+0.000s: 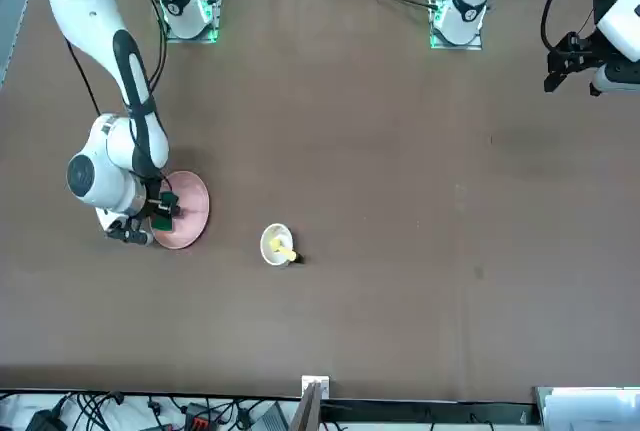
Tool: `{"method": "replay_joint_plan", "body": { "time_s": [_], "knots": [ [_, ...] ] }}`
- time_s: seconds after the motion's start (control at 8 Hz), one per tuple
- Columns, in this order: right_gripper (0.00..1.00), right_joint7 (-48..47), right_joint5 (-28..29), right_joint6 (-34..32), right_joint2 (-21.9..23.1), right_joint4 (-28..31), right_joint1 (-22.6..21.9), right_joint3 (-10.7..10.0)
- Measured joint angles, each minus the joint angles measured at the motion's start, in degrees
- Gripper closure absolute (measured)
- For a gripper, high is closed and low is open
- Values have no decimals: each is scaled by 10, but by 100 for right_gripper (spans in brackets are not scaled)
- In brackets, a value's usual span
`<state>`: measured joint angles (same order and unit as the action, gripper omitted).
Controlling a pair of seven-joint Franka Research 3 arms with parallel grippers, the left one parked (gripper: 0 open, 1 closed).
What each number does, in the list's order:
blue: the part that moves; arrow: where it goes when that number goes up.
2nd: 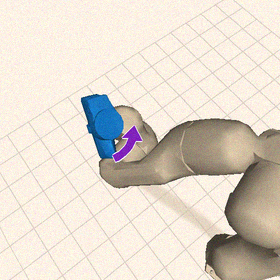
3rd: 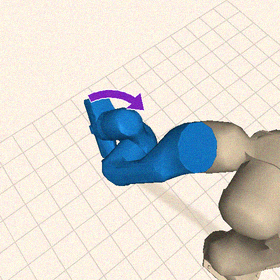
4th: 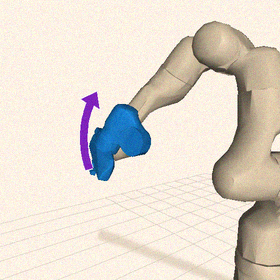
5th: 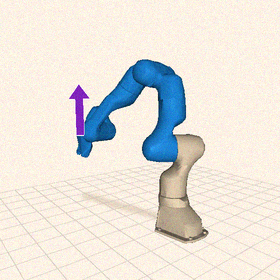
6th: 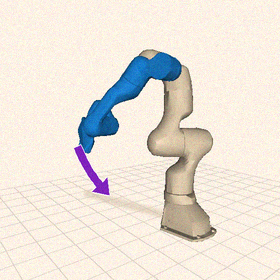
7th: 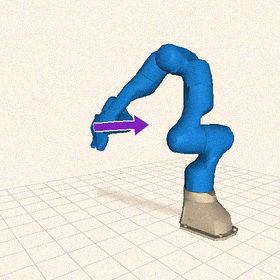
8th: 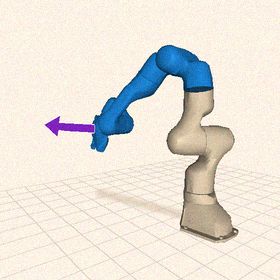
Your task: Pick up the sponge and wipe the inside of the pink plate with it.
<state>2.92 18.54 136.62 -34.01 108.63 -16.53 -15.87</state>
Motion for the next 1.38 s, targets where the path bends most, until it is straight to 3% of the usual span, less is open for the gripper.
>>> {"method": "replay_joint_plan", "body": {
  "time_s": [0.38,0.75,1.0,1.38],
  "knots": [
    [62,-31,13,-14,-5,-25,-15,11],
    [62,-35,15,-110,37,-39,-13,-1],
    [62,-11,13,-190,78,-39,3,-31],
    [62,96,12,-217,88,-25,41,-98]
  ]
}}
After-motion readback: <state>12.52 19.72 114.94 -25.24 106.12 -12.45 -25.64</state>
